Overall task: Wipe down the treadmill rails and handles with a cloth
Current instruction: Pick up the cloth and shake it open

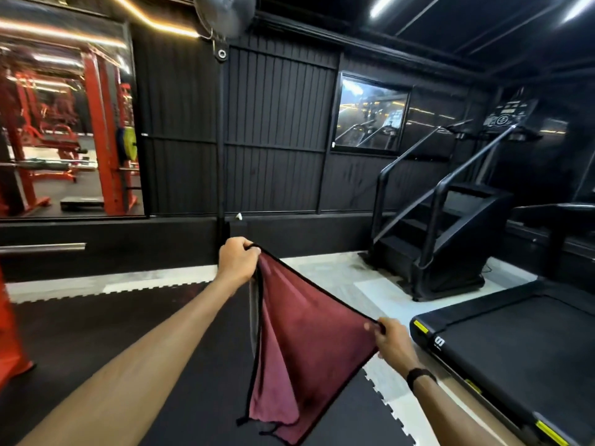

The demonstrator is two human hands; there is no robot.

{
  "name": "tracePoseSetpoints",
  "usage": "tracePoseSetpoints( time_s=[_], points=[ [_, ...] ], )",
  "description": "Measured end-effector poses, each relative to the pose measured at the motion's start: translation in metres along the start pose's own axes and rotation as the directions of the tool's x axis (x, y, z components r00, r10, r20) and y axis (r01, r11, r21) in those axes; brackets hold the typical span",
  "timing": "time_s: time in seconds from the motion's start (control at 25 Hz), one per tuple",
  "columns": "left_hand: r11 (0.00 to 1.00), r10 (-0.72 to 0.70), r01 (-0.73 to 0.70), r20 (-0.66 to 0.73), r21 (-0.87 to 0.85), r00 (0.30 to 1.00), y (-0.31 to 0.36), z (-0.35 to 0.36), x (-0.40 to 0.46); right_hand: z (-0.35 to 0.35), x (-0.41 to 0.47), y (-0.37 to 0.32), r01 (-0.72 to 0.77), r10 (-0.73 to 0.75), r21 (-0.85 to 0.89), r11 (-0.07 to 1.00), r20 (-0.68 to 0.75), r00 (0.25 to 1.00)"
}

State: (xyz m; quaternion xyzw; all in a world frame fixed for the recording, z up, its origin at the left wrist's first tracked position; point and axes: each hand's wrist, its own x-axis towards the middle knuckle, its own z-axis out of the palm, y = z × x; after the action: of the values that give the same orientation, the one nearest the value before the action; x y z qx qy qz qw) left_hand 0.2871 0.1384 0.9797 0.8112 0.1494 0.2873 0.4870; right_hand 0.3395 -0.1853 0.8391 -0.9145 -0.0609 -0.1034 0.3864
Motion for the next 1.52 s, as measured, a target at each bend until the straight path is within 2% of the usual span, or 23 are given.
tracePoseSetpoints(
  time_s=[0.08, 0.16, 0.2, 0.28, 0.32, 0.36, 0.4, 0.48, 0.56, 0.6, 0.76, 0.84, 1.04, 1.16, 1.28, 1.32, 1.36, 1.4, 1.44, 1.48, 1.52],
  points=[
    [0.996, -0.078, 0.080, 0.063, -0.030, 0.995, -0.006, -0.004, 0.003, -0.016, 0.012, -0.010, -0.021, 0.021, 0.065, 0.998, 0.006, 1.000],
    [0.991, -0.115, 0.129, 0.236, -0.046, 0.965, -0.009, -0.014, 0.008, -0.036, 0.023, -0.025, -0.050, 0.045, 0.180, 0.982, 0.033, 0.998],
    [0.987, -0.131, 0.158, 0.370, -0.042, 0.920, -0.009, -0.024, 0.013, -0.049, 0.027, -0.031, -0.084, 0.060, 0.264, 0.961, 0.101, 0.993],
    [0.973, -0.163, 0.228, 0.627, -0.024, 0.762, -0.010, -0.048, 0.027, -0.084, 0.033, -0.040, -0.200, 0.052, 0.408, 0.891, 0.346, 0.937],
    [0.966, -0.184, 0.258, 0.678, -0.009, 0.711, -0.012, -0.057, 0.035, -0.102, 0.034, -0.045, -0.256, 0.035, 0.437, 0.862, 0.452, 0.891],
    [0.961, -0.216, 0.277, 0.666, 0.015, 0.714, -0.012, -0.061, 0.042, -0.116, 0.036, -0.052, -0.279, 0.027, 0.440, 0.854, 0.497, 0.867],
    [0.961, -0.242, 0.275, 0.598, 0.038, 0.764, -0.011, -0.060, 0.046, -0.124, 0.039, -0.062, -0.270, 0.044, 0.422, 0.865, 0.474, 0.880],
    [0.964, -0.247, 0.263, 0.427, 0.020, 0.870, 0.000, -0.044, 0.038, -0.122, 0.042, -0.084, -0.173, 0.080, 0.395, 0.903, 0.241, 0.967],
    [0.946, -0.241, 0.312, 0.445, -0.092, 0.863, 0.020, -0.020, 0.020, -0.102, 0.036, -0.105, -0.068, 0.062, 0.410, 0.909, 0.028, 0.998],
    [0.931, -0.235, 0.341, 0.496, -0.134, 0.836, 0.030, -0.008, 0.010, -0.090, 0.031, -0.115, -0.012, 0.014, 0.421, 0.907, -0.002, 1.000],
    [0.920, -0.184, 0.351, 0.600, -0.173, 0.779, 0.060, 0.035, -0.030, -0.056, 0.009, -0.144, 0.206, -0.258, 0.367, 0.907, 0.100, 0.961],
    [0.914, -0.155, 0.352, 0.627, -0.202, 0.763, 0.069, 0.047, -0.047, -0.048, 0.002, -0.151, 0.279, -0.336, 0.311, 0.909, 0.148, 0.930],
    [0.885, -0.093, 0.364, 0.655, -0.290, 0.750, 0.069, 0.054, -0.061, -0.052, -0.011, -0.145, 0.288, -0.338, 0.310, 0.906, 0.119, 0.934],
    [0.909, -0.058, 0.300, 0.625, -0.289, 0.779, 0.070, 0.054, -0.067, -0.058, -0.017, -0.143, 0.260, -0.326, 0.291, 0.921, 0.209, 0.922],
    [0.890, -0.042, 0.332, 0.670, -0.311, 0.741, 0.067, 0.055, -0.072, -0.062, -0.018, -0.130, 0.324, -0.333, 0.080, 0.943, 0.284, 0.899],
    [0.900, -0.033, 0.319, 0.682, -0.298, 0.730, 0.064, 0.058, -0.073, -0.064, -0.018, -0.124, 0.357, -0.338, -0.011, 0.934, 0.297, 0.893],
    [0.942, -0.004, 0.229, 0.675, -0.245, 0.738, 0.060, 0.062, -0.074, -0.066, -0.017, -0.119, 0.380, -0.337, -0.084, 0.921, 0.314, 0.887],
    [0.988, 0.065, 0.044, 0.648, -0.150, 0.759, 0.054, 0.068, -0.074, -0.068, -0.018, -0.113, 0.398, -0.338, -0.133, 0.908, 0.330, 0.882],
    [0.986, 0.145, -0.164, 0.628, -0.028, 0.764, 0.049, 0.072, -0.075, -0.071, -0.021, -0.110, 0.418, -0.345, -0.170, 0.892, 0.340, 0.875],
    [0.948, 0.219, -0.315, 0.627, 0.045, 0.748, 0.046, 0.077, -0.075, -0.073, -0.026, -0.108, 0.426, -0.347, -0.193, 0.884, 0.341, 0.874],
    [0.928, 0.255, -0.372, 0.669, 0.034, 0.698, 0.042, 0.087, -0.075, -0.077, -0.029, -0.100, 0.407, -0.333, -0.190, 0.893, 0.329, 0.884]
  ],
)
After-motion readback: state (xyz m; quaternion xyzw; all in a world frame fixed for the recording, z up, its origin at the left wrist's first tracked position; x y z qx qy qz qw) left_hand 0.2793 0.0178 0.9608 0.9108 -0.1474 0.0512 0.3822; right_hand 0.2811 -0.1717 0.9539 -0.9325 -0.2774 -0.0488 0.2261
